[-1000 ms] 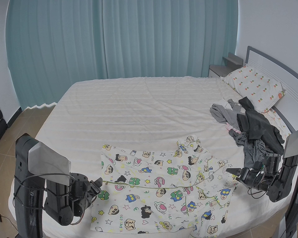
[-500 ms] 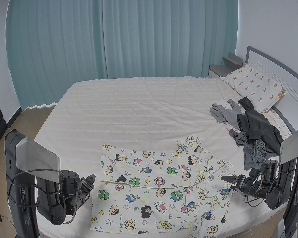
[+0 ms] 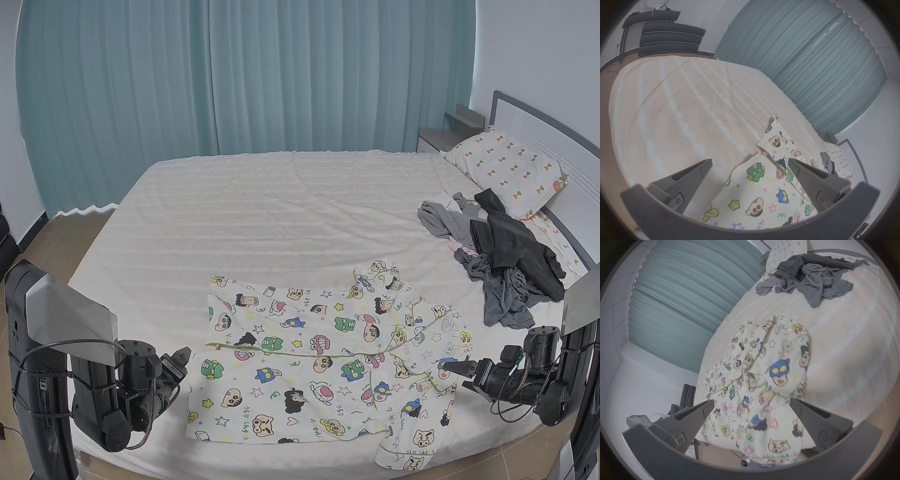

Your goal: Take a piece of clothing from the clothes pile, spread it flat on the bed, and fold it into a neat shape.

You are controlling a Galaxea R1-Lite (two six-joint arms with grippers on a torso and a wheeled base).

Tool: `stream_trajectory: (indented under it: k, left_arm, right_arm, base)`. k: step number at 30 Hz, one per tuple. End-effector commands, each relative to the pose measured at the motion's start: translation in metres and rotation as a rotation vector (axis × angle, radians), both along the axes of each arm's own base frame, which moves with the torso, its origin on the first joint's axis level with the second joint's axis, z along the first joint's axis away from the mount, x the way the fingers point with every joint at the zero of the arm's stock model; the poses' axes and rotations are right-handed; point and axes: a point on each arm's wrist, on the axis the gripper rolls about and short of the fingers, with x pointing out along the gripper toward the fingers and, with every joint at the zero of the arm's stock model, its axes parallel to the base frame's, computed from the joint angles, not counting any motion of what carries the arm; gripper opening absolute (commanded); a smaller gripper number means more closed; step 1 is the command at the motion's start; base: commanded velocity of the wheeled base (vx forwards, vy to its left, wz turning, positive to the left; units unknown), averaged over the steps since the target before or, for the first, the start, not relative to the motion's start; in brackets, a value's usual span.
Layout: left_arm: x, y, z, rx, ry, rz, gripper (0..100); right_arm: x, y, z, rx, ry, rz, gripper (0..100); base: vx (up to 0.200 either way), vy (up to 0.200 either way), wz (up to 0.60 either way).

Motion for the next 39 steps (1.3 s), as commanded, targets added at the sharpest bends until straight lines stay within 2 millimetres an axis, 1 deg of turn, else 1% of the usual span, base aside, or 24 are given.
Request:
stream_trajectory:
  k: [1,8,11,15,17,20,23,25,29,34,36,38,39]
  left_arm:
    - [0.001,0.0,0.002,-0.005,-0.019,0.004,100]
    - [0.001,0.001,0.001,-0.002,-0.013,0.007,100]
    - [0.001,0.001,0.0,-0.001,-0.012,0.007,100]
    - [0.0,0.0,0.0,-0.002,-0.011,0.008,100]
    - [0.0,0.001,0.0,-0.002,-0.011,0.01,100]
    - [-0.001,0.001,-0.001,0.0,-0.003,0.01,100]
    - [-0.001,0.001,-0.001,-0.006,-0.002,0.014,100]
    - [-0.002,0.0,-0.001,-0.023,-0.003,0.019,100]
    - [-0.002,0.0,-0.001,-0.024,-0.002,0.018,100]
    - [-0.003,-0.001,-0.002,-0.022,0.004,0.014,100]
    - [-0.002,-0.001,-0.003,-0.022,0.004,0.014,100]
    - [-0.002,-0.001,-0.003,-0.022,0.004,0.014,100]
    - [-0.002,-0.001,-0.004,-0.021,0.007,0.014,100]
  right_arm:
    - [-0.001,0.001,0.001,0.001,-0.008,0.005,100]
    - [-0.003,0.002,0.006,-0.005,-0.022,0.009,100]
    - [-0.009,0.005,0.005,-0.017,-0.005,0.025,100]
    - [-0.009,0.006,0.004,-0.029,-0.001,0.014,100]
    - [-0.009,0.006,0.0,-0.03,0.013,0.018,100]
    - [-0.01,0.015,-0.008,-0.038,0.05,0.057,100]
    - [-0.011,0.019,-0.015,-0.054,0.078,0.066,100]
    - [-0.013,0.023,-0.025,-0.093,0.11,0.095,100]
    - [-0.014,0.024,-0.031,-0.138,0.114,0.123,100]
    - [-0.005,0.024,-0.037,-0.145,0.098,0.115,100]
    - [0.005,0.025,-0.042,-0.143,0.077,0.107,100]
    - [0.008,0.025,-0.043,-0.141,0.074,0.104,100]
    - [0.018,0.024,-0.047,-0.141,0.048,0.093,100]
  base:
    - [0.0,0.0,0.0]
    - [0.0,0.0,0.0]
    - [0.0,0.0,0.0]
    - [0.0,0.0,0.0]
    - [-0.1,0.0,0.0]
    - [-0.2,0.0,0.0]
    - [-0.2,0.0,0.0]
    - [-0.2,0.0,0.0]
    - [-0.2,0.0,0.0]
    - [-0.2,0.0,0.0]
    - [-0.2,0.0,0.0]
    - [-0.1,0.0,0.0]
    - [0.0,0.0,0.0]
